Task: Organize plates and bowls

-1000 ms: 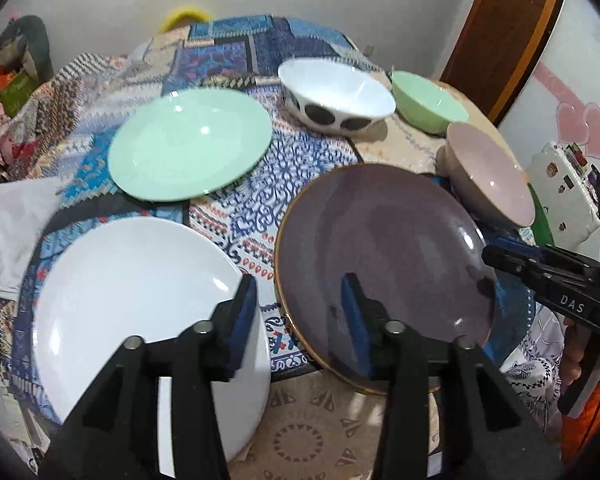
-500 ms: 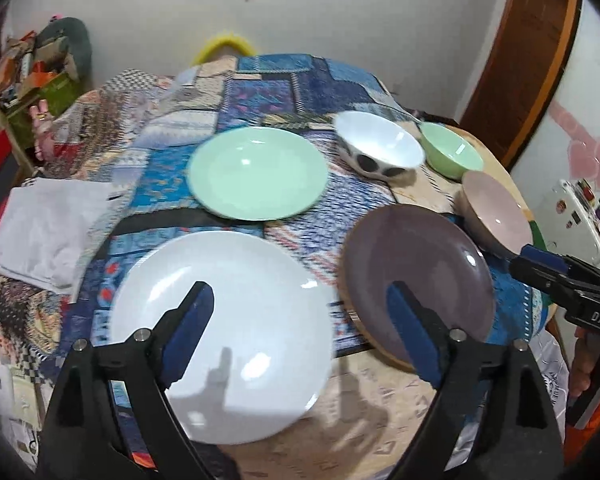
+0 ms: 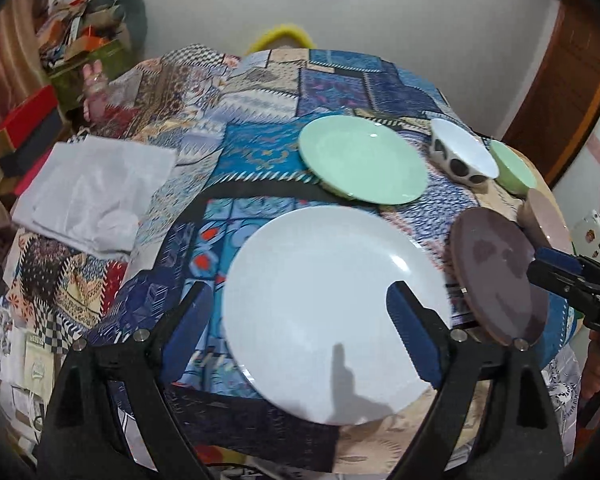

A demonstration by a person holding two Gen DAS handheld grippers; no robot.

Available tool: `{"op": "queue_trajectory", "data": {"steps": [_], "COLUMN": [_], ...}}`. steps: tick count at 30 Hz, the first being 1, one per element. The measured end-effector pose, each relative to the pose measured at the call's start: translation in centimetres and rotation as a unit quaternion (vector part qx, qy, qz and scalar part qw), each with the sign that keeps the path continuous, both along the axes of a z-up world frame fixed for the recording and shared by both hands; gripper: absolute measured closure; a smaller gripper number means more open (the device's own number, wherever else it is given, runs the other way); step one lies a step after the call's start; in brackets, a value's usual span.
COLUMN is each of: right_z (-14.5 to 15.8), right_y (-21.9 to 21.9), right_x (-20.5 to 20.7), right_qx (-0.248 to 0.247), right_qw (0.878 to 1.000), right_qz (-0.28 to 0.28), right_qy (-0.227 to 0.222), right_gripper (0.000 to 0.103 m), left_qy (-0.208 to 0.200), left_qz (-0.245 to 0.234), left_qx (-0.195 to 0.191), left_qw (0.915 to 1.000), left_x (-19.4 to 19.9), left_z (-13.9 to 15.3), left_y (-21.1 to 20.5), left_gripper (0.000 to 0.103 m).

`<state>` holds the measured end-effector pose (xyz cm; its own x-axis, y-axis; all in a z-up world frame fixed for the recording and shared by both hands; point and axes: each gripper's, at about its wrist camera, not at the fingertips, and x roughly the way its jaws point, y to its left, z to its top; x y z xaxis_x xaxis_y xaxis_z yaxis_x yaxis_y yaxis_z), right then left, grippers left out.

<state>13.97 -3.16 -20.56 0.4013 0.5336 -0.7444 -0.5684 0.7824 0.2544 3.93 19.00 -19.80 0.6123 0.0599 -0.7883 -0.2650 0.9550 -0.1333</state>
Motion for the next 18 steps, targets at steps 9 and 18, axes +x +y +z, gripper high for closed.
{"op": "queue_trajectory", "data": {"steps": [9, 18], "right_z": [-2.4, -4.2], "right_y": [3.6, 4.9], "right_x": [-0.1, -0.3], "right_qx": [-0.028, -0.051], "right_qw": [0.999, 0.997], "right_qz": [0.02, 0.015], "right_qy": [0.031, 0.054], "right_gripper": [0.072, 0.081], "left_qy": [0.002, 0.012], "left_qz": [-0.004, -0.017], "left_qx": [0.004, -0.018], "left_qw": [1.0, 0.9996], "left_x": [-0.5, -0.5], "left_z": [-1.8, -3.4], "left_y": [2.4, 3.8], "left_gripper": [0.033, 0.057]}}
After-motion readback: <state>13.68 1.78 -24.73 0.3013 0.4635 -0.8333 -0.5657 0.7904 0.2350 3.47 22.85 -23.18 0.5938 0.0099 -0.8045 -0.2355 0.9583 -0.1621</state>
